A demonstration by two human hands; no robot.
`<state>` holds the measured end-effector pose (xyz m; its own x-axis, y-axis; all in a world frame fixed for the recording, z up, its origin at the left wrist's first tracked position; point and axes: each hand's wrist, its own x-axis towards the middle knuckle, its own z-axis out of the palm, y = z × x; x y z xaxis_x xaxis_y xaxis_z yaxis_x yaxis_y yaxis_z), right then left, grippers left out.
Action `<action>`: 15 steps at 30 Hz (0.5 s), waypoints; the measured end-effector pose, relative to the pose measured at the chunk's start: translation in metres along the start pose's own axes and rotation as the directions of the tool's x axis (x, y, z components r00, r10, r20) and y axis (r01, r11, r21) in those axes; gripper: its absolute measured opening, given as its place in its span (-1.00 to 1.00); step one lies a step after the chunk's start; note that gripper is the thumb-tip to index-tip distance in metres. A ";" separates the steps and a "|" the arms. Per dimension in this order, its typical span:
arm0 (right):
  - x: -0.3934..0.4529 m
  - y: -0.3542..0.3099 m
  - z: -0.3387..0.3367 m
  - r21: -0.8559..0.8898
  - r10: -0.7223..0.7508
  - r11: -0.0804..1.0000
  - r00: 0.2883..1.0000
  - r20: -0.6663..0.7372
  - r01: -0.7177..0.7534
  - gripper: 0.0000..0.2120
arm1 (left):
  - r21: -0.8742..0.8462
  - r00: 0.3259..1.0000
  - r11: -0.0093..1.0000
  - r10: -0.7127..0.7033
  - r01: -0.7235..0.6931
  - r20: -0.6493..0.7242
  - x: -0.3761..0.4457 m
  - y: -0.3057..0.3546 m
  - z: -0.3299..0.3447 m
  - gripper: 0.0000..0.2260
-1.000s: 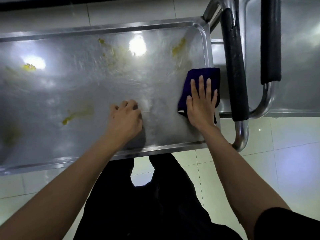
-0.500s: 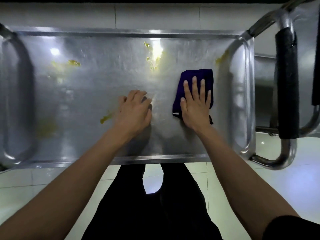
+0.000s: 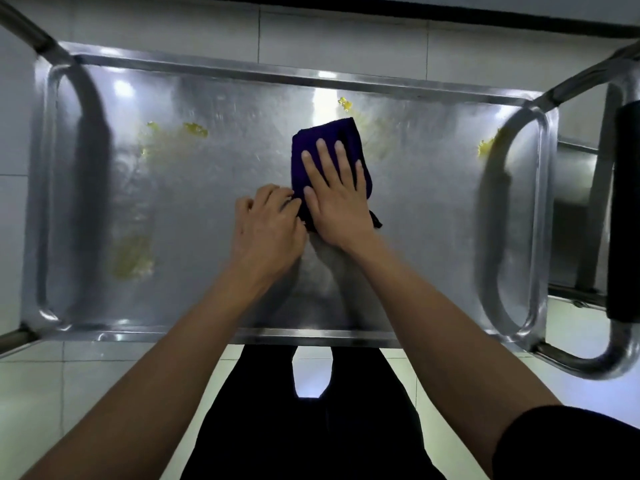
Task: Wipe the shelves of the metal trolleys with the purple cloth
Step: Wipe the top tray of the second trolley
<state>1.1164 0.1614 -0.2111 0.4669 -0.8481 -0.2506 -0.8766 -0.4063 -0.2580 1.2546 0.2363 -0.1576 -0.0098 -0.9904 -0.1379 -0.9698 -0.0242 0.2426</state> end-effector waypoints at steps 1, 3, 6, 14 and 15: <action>-0.002 0.005 -0.001 0.013 -0.013 1.000 1.000 -0.007 0.013 -0.45 | 0.003 1.000 1.000 -0.009 0.009 0.002 0.001 -0.001 0.001 -0.74; -0.005 0.013 -0.002 0.028 -0.028 0.999 0.999 -0.025 0.029 -0.46 | 0.010 1.000 1.000 -0.023 0.023 0.000 0.005 -0.002 0.003 -0.74; -0.008 0.018 -0.003 0.030 -0.017 0.999 0.999 -0.032 0.017 -0.46 | 0.012 1.000 1.000 -0.020 0.020 0.005 0.011 0.007 0.007 -0.75; -0.039 0.088 -0.021 0.051 0.113 0.993 0.992 -0.048 -0.111 -0.46 | 0.024 0.999 0.998 0.051 -0.051 0.004 0.031 0.061 0.021 -0.78; -0.045 0.102 -0.023 0.051 0.129 0.991 0.990 -0.050 -0.127 -0.46 | 0.022 0.998 0.998 0.062 -0.062 0.009 0.034 0.071 0.023 -0.78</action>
<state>1.0038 0.1500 -0.2042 0.3432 -0.9094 -0.2351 -0.9215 -0.2775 -0.2717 1.1793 0.2039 -0.1674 -0.0720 -0.9887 -0.1313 -0.9724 0.0403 0.2297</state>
